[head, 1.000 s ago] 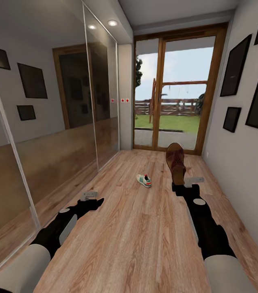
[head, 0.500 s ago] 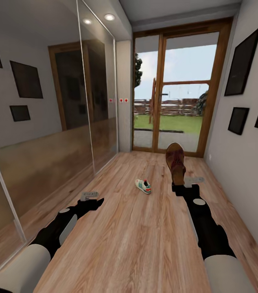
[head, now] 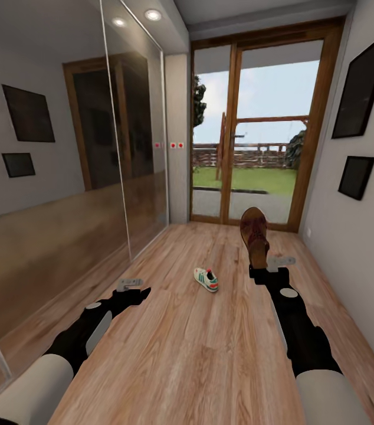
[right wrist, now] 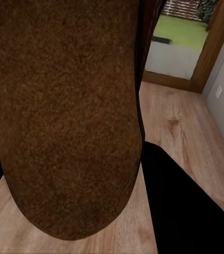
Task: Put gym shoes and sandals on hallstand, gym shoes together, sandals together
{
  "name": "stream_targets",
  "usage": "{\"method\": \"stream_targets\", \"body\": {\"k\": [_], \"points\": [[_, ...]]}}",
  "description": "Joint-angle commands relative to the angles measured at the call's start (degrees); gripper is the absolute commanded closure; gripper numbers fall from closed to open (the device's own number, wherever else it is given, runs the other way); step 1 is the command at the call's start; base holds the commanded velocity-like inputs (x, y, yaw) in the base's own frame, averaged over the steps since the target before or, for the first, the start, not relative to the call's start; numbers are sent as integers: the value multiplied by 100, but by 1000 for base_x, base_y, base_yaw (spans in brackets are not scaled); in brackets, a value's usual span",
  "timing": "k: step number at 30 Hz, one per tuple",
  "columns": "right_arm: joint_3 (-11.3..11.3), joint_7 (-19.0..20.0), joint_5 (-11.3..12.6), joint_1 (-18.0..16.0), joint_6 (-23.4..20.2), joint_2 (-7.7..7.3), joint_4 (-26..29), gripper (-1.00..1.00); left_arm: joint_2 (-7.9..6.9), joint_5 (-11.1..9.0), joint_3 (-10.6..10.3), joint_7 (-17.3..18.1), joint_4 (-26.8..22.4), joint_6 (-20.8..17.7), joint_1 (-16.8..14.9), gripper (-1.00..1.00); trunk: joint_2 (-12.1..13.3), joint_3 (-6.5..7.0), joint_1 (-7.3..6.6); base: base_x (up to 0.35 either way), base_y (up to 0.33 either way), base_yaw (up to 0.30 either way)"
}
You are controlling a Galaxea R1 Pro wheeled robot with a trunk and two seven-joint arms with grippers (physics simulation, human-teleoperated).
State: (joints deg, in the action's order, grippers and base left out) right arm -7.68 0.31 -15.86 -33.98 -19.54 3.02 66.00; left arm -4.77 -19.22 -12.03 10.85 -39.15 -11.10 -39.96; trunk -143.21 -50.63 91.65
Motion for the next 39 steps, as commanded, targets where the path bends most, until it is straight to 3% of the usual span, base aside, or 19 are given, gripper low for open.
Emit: {"method": "stream_targets", "body": {"k": [1, 39], "points": [[-6, -5, -23, -3, -32, 5, 9, 100, -6, -55, -19, -4, -7, -33, -3, -100, -3, -7, 2, 348, -80, 0], [3, -12, -31, -3, -32, 0, 10, 100, -4, -55, -19, -4, -5, -33, -3, -100, -3, -7, 2, 349, -87, 0]]}}
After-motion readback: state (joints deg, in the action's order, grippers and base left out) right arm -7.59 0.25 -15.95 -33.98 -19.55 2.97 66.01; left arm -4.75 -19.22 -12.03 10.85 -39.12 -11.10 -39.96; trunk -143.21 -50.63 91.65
